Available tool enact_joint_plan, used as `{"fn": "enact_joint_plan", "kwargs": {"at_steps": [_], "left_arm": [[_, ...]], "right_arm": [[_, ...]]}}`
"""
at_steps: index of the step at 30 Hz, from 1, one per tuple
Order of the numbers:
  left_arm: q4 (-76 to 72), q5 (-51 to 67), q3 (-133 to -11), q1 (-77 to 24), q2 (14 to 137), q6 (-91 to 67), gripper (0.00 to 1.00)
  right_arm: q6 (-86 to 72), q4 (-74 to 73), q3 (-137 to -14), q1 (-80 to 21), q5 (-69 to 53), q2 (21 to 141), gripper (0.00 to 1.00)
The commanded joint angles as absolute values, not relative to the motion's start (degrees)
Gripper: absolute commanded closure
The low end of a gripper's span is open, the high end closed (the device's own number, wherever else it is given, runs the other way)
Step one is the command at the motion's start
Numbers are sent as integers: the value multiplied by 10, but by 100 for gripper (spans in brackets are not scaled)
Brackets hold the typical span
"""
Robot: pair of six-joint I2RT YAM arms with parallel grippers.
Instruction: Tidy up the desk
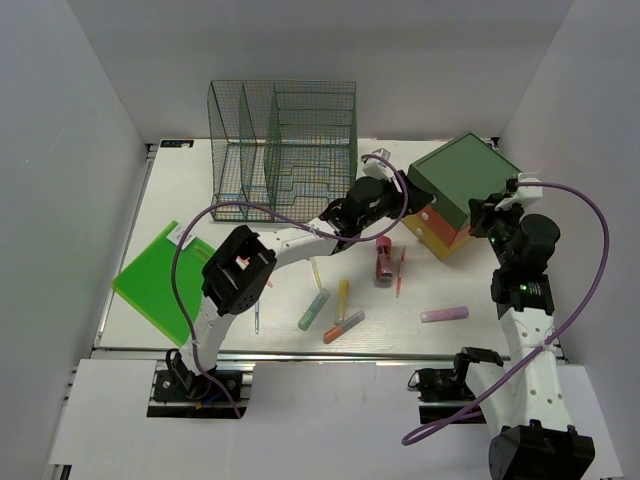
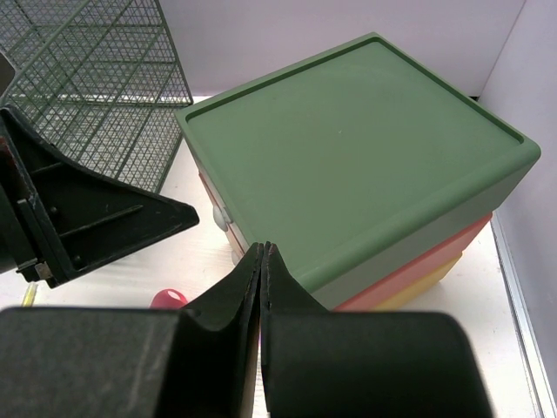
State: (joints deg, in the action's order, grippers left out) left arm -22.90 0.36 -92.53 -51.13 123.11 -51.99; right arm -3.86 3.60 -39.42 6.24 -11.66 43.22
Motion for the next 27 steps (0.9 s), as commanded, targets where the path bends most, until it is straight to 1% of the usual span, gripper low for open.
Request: {"fn": "enact_joint_plan", "kwargs": {"at_steps": [1,9,18,27], "left_arm": [[-259,29,-947,-512,1235,-529,35],[-288,45,-960,-512,1261,-548,37],[-340,38,-945,-512,1266,-575,37],[-357,33,-948,-512,1282,-600,38]], "right_arm": [[-33,62,-392,59,-106,432,100],[-30,65,-388,59,-101,428,100],[-28,65,-387,57,-101,429,100],[-28,65,-386,56,-101,428,100]]}}
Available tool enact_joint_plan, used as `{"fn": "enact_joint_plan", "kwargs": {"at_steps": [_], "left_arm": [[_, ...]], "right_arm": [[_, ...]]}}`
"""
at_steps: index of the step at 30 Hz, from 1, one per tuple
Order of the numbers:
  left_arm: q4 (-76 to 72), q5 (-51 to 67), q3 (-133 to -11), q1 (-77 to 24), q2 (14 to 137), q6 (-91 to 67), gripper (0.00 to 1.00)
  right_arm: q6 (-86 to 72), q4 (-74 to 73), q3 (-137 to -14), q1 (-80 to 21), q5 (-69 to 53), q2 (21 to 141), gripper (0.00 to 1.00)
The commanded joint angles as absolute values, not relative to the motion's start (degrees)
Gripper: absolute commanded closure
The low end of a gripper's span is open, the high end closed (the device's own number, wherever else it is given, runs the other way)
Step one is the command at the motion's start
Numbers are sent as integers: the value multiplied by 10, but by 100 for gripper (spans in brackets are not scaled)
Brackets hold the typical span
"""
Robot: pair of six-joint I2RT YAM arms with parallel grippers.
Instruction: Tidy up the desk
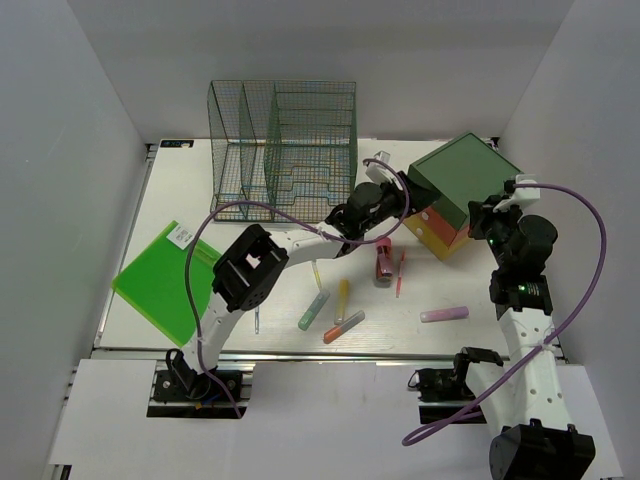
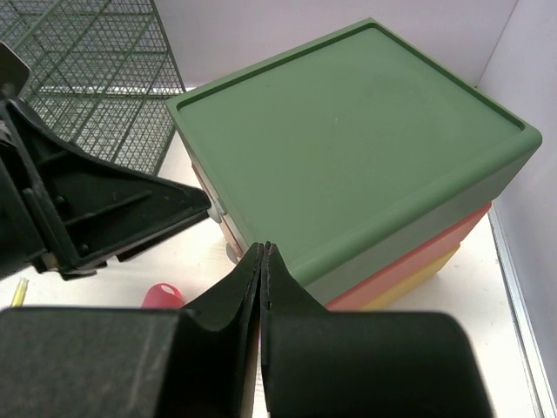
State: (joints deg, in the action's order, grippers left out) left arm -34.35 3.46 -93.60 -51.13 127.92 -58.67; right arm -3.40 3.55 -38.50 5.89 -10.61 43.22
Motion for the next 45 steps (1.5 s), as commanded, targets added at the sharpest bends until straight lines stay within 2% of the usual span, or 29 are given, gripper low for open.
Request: {"fn": "enact_joint_plan", "kwargs": {"at_steps": [1,21,30,38,45], "left_arm": [[-359,31,-947,-512,1283,-602,39],[-386,21,-952,-512,1299,-624,45],[-398,26,-954,-512,1311,-641,57],[-425,24,-926,-512,1298,-650,80],[-432,16,-875,-512,1258,-644,85]], "right_arm": [[-28,65,-385,56,-101,428,100],[-24,67,-383,49,-93,427,100],[-23,68,-382,47,-91,426,100],[-21,69,-381,47,-89,426,100],[-18,70,-378,47,-88,431,100]]}}
